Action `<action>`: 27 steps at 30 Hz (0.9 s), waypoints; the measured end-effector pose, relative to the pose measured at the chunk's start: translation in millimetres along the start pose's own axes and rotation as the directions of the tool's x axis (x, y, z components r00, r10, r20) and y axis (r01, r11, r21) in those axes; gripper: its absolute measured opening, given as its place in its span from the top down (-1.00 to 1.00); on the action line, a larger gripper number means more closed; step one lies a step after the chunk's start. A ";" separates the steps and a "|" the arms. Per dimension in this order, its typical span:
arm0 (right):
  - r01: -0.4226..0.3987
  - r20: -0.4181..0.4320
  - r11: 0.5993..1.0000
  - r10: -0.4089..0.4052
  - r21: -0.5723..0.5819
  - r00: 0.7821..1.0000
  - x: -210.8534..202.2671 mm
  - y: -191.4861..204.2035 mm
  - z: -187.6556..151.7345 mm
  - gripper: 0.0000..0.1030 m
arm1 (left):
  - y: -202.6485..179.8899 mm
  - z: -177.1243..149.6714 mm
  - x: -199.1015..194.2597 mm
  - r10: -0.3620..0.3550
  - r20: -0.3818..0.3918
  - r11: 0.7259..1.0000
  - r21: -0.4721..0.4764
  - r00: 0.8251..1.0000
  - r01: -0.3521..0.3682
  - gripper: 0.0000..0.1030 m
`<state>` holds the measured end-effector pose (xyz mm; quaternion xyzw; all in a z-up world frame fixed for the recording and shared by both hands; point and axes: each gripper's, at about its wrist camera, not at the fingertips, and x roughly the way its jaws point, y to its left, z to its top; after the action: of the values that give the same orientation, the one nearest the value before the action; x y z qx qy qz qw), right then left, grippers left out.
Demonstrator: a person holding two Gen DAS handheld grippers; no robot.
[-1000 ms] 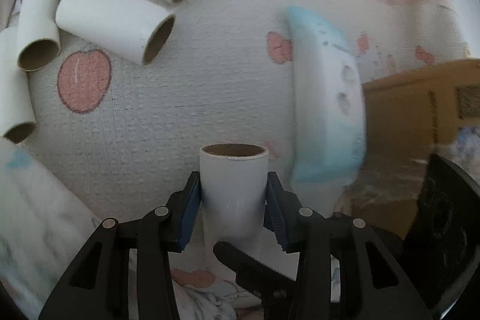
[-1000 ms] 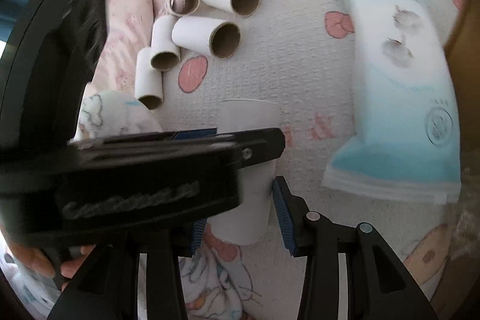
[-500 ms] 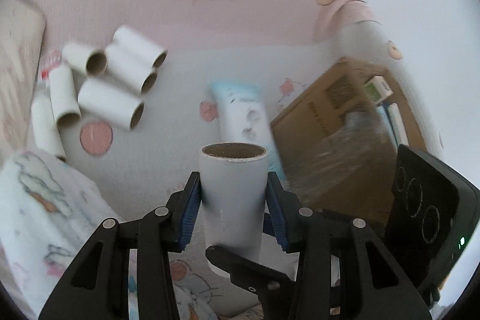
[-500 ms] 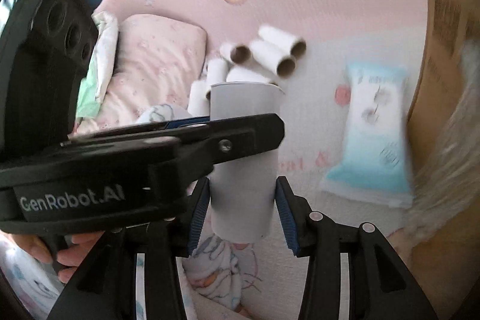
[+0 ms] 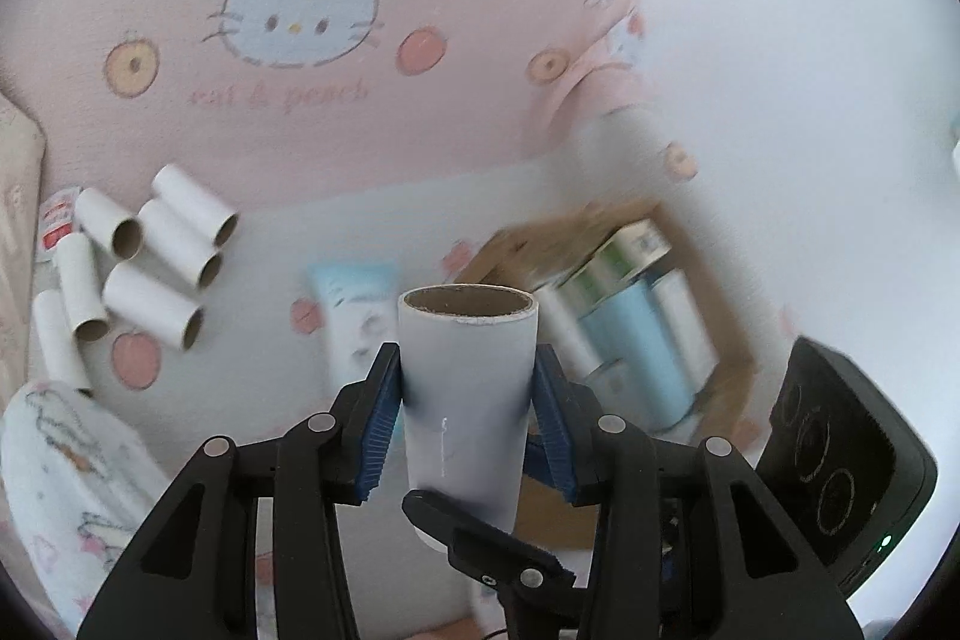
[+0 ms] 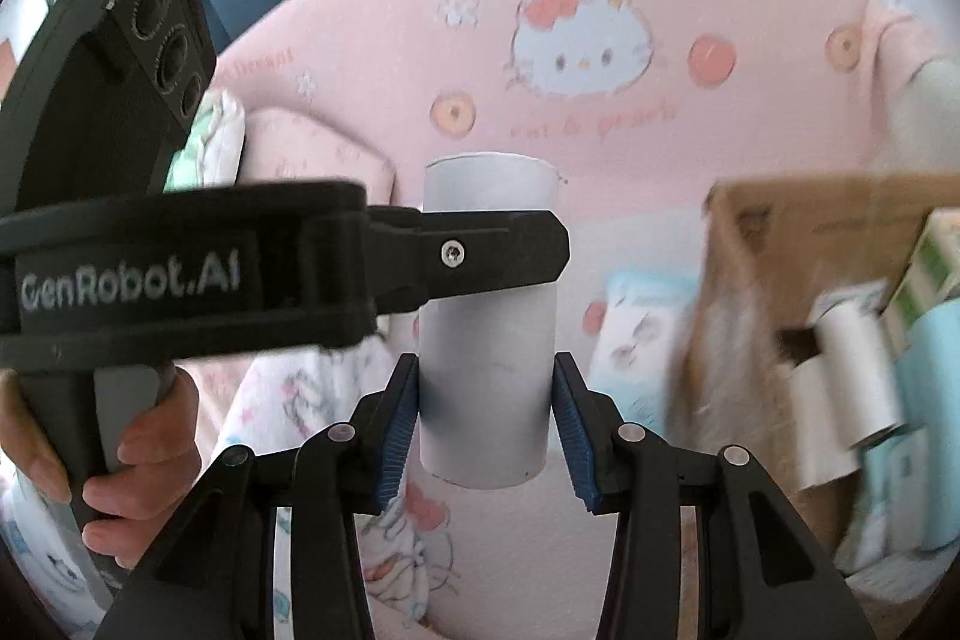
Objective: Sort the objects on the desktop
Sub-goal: 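Lift the tube with both grippers and carry it toward the box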
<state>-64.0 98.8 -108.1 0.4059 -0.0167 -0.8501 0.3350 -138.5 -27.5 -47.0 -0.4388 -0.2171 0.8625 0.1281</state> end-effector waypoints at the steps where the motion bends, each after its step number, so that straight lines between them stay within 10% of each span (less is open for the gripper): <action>1: 0.019 0.010 1.000 -0.019 0.001 1.000 -4.3 -2.0 3.3 0.20 | -4.5 4.6 1.6 -0.031 -0.008 1.000 0.000 0.999 0.031 0.09; 27: 0.161 -0.019 0.986 -0.160 0.044 0.987 -54.4 -105.7 16.9 0.21 | -90.8 23.1 99.7 -0.087 -0.202 0.996 0.006 0.975 0.090 0.08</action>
<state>-110.3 208.3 -91.6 0.4201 -0.0004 -0.8705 0.2562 -212.4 86.8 -60.6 -0.5130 -0.2156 0.8086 0.1910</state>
